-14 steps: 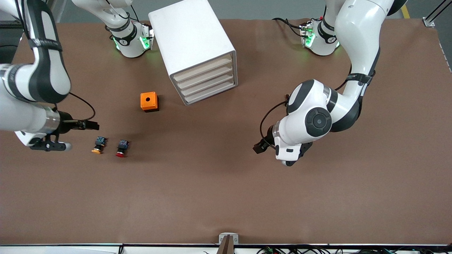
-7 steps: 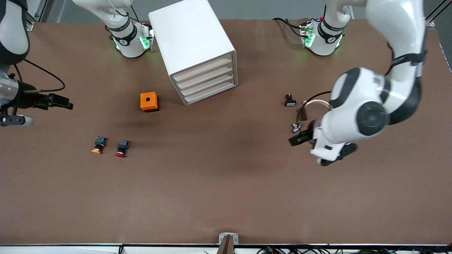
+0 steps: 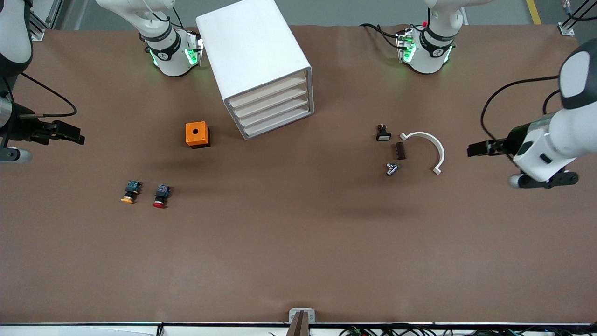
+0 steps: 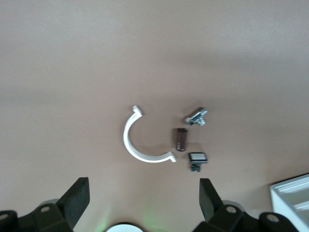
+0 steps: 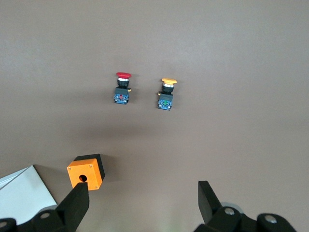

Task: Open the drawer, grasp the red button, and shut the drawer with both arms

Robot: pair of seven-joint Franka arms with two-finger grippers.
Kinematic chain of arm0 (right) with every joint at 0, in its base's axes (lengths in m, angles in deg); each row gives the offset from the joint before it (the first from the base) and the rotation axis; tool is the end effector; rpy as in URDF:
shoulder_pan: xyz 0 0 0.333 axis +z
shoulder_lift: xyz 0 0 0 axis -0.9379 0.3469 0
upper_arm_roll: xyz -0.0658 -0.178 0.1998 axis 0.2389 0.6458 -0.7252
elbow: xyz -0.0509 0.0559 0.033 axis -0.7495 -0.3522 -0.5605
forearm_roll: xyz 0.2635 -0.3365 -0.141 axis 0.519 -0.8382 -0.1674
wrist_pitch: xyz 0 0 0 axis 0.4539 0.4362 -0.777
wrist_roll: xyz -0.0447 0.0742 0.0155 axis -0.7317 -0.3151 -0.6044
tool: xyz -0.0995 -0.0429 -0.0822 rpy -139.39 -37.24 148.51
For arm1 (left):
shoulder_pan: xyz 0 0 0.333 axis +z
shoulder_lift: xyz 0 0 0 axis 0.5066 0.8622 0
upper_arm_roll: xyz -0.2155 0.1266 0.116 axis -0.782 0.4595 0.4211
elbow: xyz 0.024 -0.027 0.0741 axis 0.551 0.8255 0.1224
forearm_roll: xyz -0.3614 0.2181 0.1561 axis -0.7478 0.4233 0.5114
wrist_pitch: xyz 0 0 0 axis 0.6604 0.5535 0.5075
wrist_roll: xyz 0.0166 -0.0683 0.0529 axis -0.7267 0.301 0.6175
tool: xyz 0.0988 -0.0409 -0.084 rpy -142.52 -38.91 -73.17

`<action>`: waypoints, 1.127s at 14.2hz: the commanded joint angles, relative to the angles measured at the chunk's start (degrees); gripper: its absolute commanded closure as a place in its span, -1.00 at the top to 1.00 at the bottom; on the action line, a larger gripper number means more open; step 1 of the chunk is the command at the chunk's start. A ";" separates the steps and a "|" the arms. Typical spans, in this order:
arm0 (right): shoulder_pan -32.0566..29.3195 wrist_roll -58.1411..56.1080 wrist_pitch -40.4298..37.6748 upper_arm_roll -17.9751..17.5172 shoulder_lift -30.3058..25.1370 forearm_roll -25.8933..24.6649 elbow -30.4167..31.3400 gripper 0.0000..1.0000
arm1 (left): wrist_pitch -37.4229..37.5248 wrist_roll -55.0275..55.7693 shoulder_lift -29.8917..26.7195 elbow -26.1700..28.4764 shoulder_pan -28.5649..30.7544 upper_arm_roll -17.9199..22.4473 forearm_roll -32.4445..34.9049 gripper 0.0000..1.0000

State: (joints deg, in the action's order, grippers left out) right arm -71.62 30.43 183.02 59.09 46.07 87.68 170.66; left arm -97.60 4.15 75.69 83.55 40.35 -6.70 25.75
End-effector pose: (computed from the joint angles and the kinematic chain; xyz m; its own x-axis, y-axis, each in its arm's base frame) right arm 0.6128 -0.0672 0.4606 0.9937 -0.0059 -0.1122 -0.0089 -0.9996 -0.0263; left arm 0.6375 -0.0483 0.4455 0.9771 0.0434 -0.2082 0.0568 -0.9967 0.0587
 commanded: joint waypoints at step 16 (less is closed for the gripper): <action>-1.69 -0.72 -13.69 -0.29 0.61 -0.67 -14.02 1.00 | -14.16 -4.69 -15.08 17.24 -10.46 12.72 0.94 1.00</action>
State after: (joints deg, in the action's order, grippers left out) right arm -72.53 30.42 170.60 59.58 46.46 87.46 158.02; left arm -111.46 0.25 61.25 101.31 27.71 8.64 25.75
